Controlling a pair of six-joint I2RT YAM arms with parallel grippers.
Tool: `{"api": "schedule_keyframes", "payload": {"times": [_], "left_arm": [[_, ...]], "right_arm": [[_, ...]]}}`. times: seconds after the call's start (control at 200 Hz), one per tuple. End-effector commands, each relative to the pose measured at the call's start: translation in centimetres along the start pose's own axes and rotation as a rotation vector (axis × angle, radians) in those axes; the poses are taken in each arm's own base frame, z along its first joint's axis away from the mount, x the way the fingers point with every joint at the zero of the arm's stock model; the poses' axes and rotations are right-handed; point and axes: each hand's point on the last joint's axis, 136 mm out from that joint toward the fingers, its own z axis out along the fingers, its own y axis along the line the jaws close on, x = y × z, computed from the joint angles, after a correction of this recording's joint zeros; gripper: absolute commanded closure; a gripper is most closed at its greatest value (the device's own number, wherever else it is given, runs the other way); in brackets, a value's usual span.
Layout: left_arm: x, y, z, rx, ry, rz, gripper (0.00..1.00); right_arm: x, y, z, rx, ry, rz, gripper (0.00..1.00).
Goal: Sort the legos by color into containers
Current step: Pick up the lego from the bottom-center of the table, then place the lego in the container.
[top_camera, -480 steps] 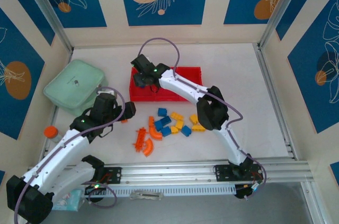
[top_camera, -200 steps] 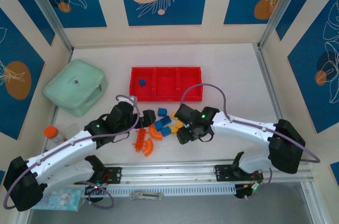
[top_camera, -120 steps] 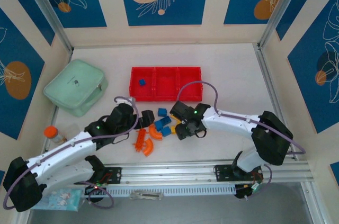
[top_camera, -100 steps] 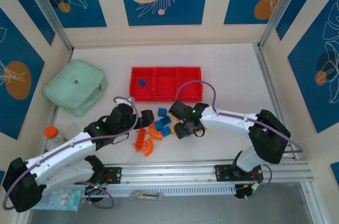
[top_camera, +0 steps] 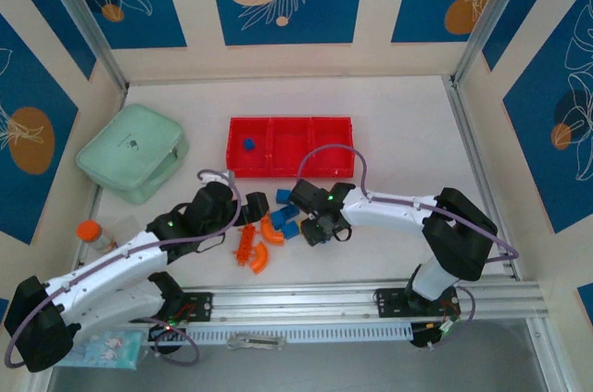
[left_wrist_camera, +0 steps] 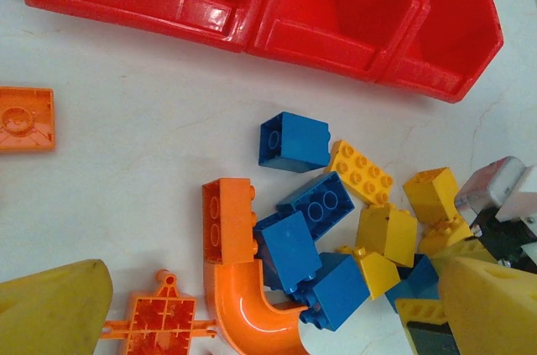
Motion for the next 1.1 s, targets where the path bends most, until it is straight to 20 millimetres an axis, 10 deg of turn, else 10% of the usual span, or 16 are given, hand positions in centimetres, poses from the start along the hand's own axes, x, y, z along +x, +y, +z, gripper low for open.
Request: {"api": "schedule_keyframes", "payload": {"times": [0.0,0.375,0.71,1.095], "left_arm": [[0.3,0.6,-0.1,-0.019,-0.006,-0.003,0.01],[0.2,0.6,-0.3,-0.019,-0.008,0.000,0.01],[-0.3,0.6,-0.9,-0.024,-0.030,0.008,0.01],[-2.1,2.3,-3.8,-0.097,-0.079,0.038,0.01]], "right_arm": [[0.9,-0.3,0.2,0.020,0.040,0.015,0.49],[0.1,-0.2,0.7,0.042,0.036,0.020,0.58],[-1.5,-0.8,-4.7,0.022,-0.099,0.044,0.69],[-12.1,4.0,-10.6,-0.115,-0.344,-0.013,0.72]]}}
